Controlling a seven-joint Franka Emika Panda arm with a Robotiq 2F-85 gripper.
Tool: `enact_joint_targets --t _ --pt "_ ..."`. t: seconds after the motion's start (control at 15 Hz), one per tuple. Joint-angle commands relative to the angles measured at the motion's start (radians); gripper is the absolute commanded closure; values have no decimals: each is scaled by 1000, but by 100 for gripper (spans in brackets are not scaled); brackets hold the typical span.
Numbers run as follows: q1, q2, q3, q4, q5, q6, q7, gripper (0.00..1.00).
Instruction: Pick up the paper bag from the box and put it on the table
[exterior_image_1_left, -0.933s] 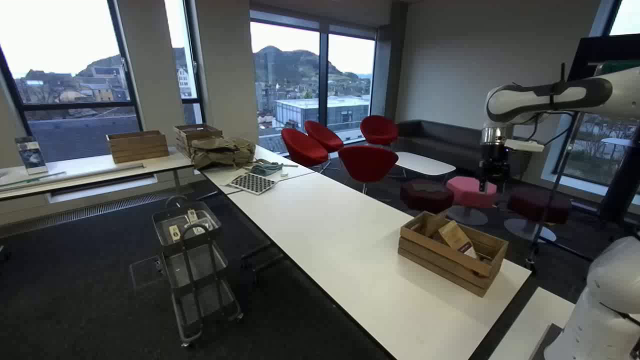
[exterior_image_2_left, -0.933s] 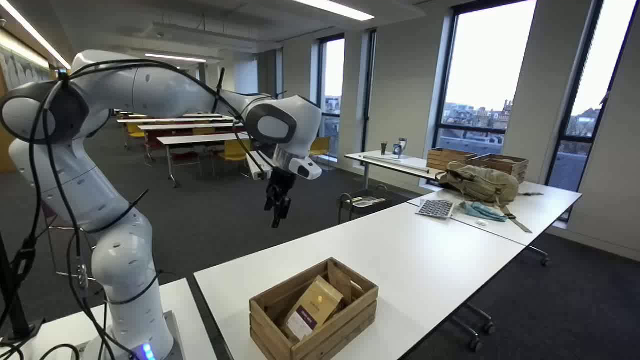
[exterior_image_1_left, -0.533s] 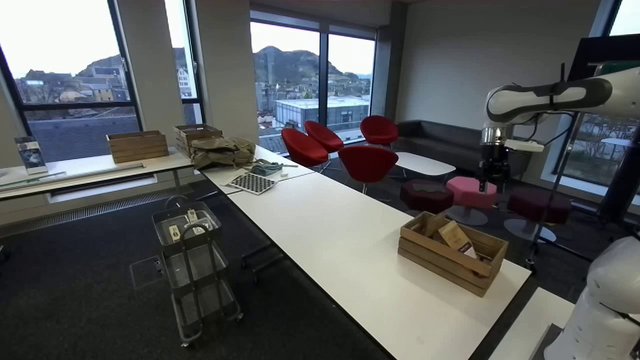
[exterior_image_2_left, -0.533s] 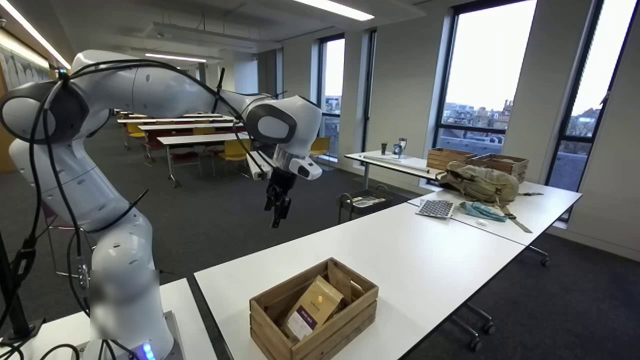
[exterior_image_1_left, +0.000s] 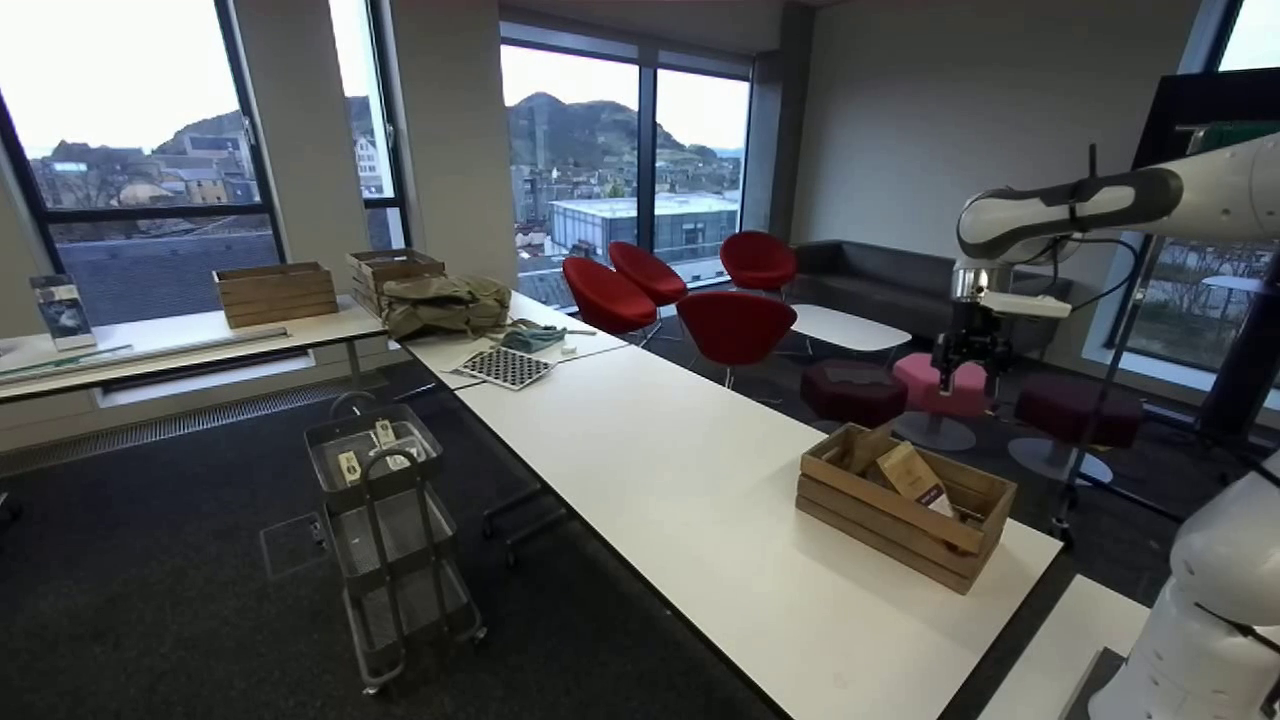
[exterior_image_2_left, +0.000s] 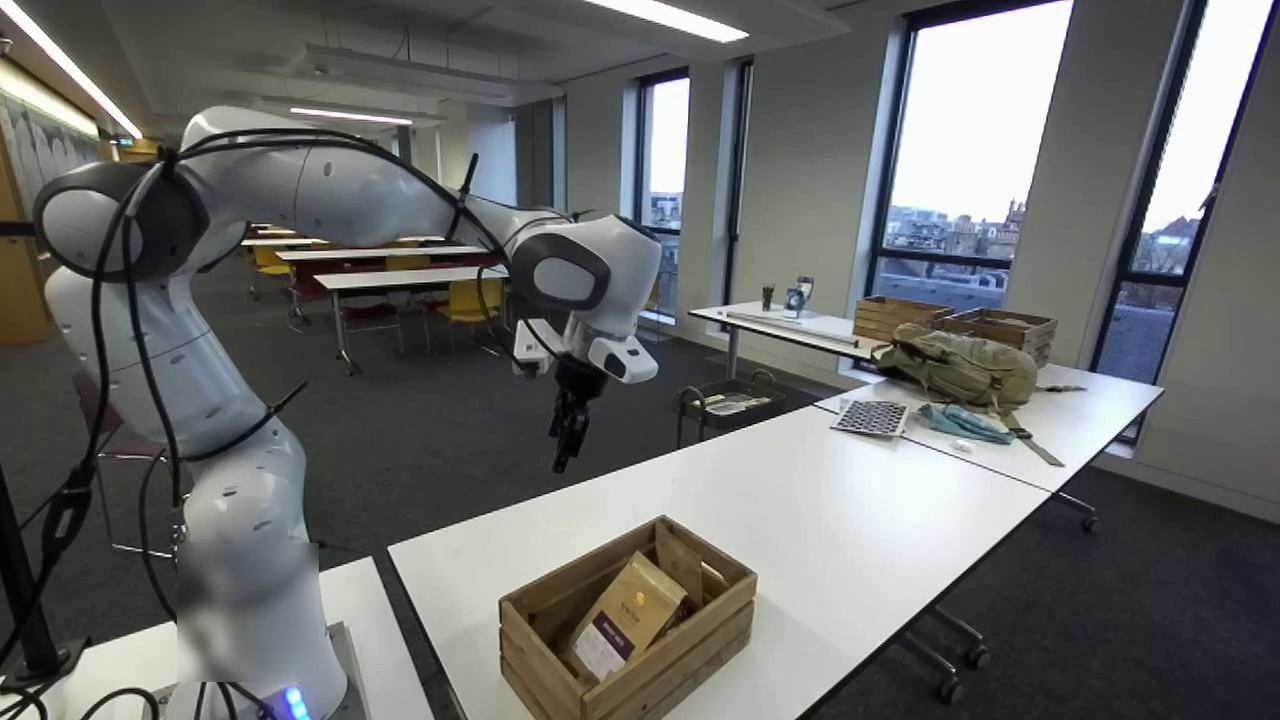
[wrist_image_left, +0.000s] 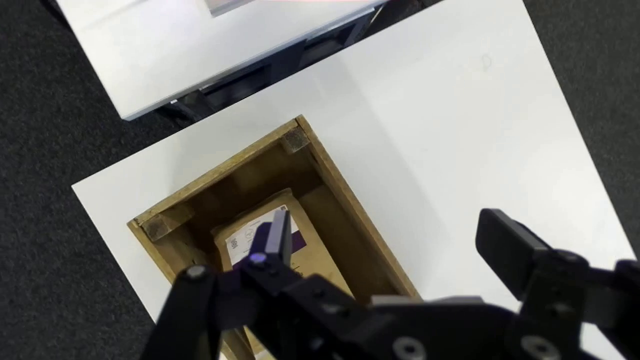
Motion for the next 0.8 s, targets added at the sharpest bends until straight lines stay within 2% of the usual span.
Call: enact_joint_targets --t 0.0,0.27,0.6,0.73 --pt "-46 122 14 44 75 73 132 0" --pt "-67 197 15 56 135 173 288 0" --pt "-84 231 11 61 185 292 461 0" --pt "-80 222 15 43 165 279 423 0"
